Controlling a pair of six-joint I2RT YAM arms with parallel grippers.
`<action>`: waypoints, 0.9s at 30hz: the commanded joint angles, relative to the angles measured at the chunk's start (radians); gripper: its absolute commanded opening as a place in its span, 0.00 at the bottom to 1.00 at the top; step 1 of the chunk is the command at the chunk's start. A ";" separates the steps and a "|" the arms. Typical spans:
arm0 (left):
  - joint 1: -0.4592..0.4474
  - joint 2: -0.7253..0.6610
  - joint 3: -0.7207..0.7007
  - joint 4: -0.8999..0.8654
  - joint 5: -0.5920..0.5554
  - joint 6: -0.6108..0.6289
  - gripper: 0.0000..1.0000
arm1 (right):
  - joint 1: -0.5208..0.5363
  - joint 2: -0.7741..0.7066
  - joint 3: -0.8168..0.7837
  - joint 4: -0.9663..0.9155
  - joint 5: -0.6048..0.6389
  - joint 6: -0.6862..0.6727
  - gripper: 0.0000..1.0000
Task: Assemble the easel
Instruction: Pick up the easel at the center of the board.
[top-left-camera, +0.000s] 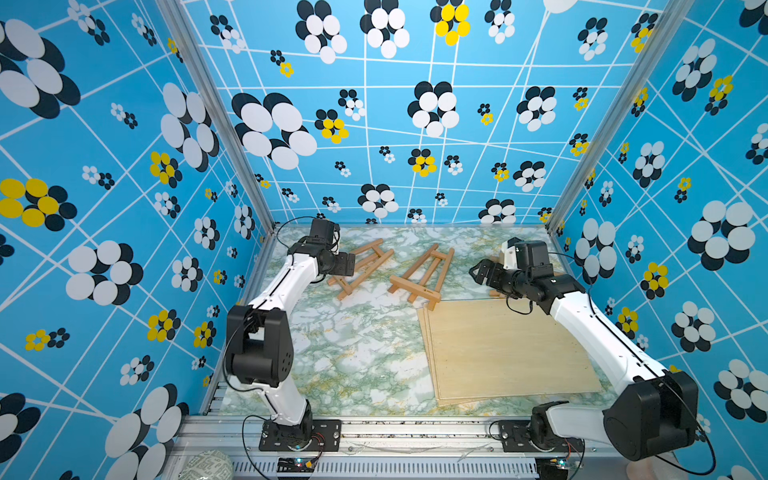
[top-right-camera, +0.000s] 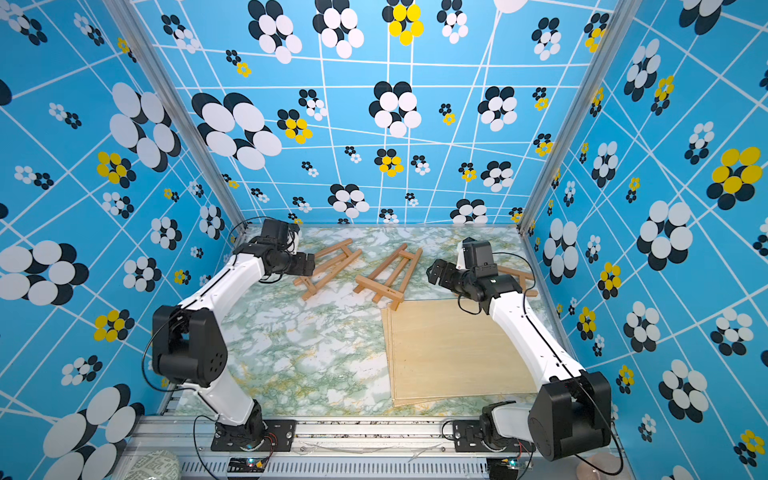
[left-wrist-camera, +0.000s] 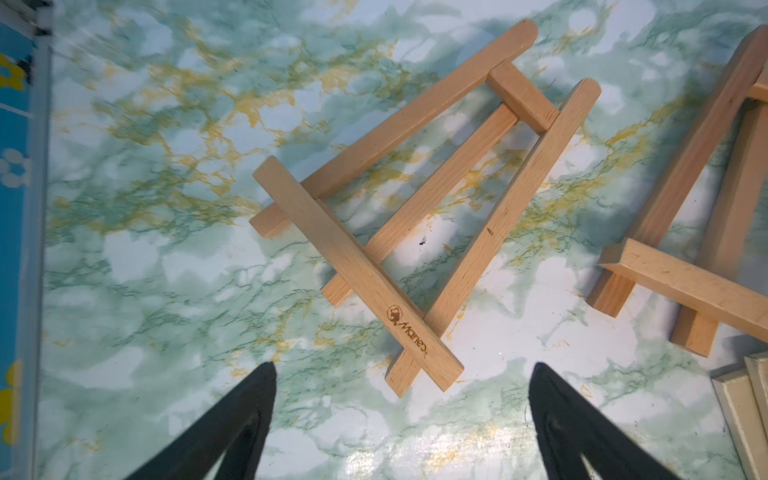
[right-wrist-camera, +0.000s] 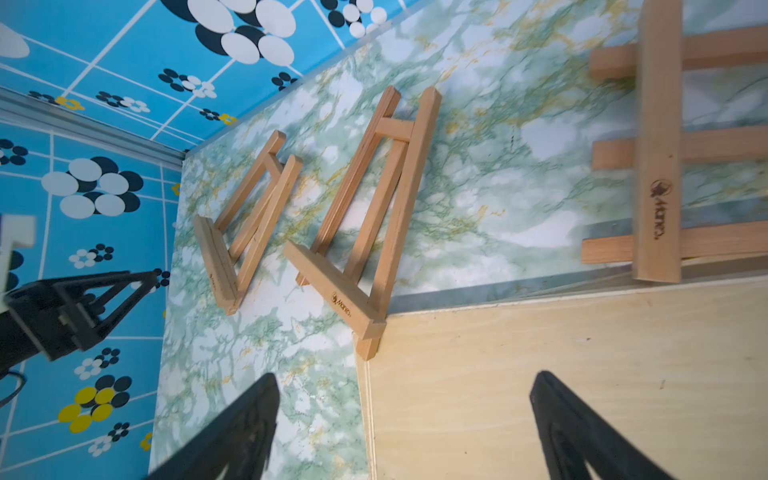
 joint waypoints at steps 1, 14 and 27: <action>-0.003 0.070 0.080 -0.150 0.016 -0.044 0.88 | 0.027 0.018 -0.014 -0.014 -0.030 0.037 0.97; 0.040 0.258 0.209 -0.232 0.019 -0.222 0.68 | 0.059 0.071 -0.040 0.071 -0.066 0.065 0.97; 0.044 0.382 0.316 -0.280 -0.002 -0.241 0.63 | 0.059 0.104 -0.050 0.097 -0.098 0.069 0.97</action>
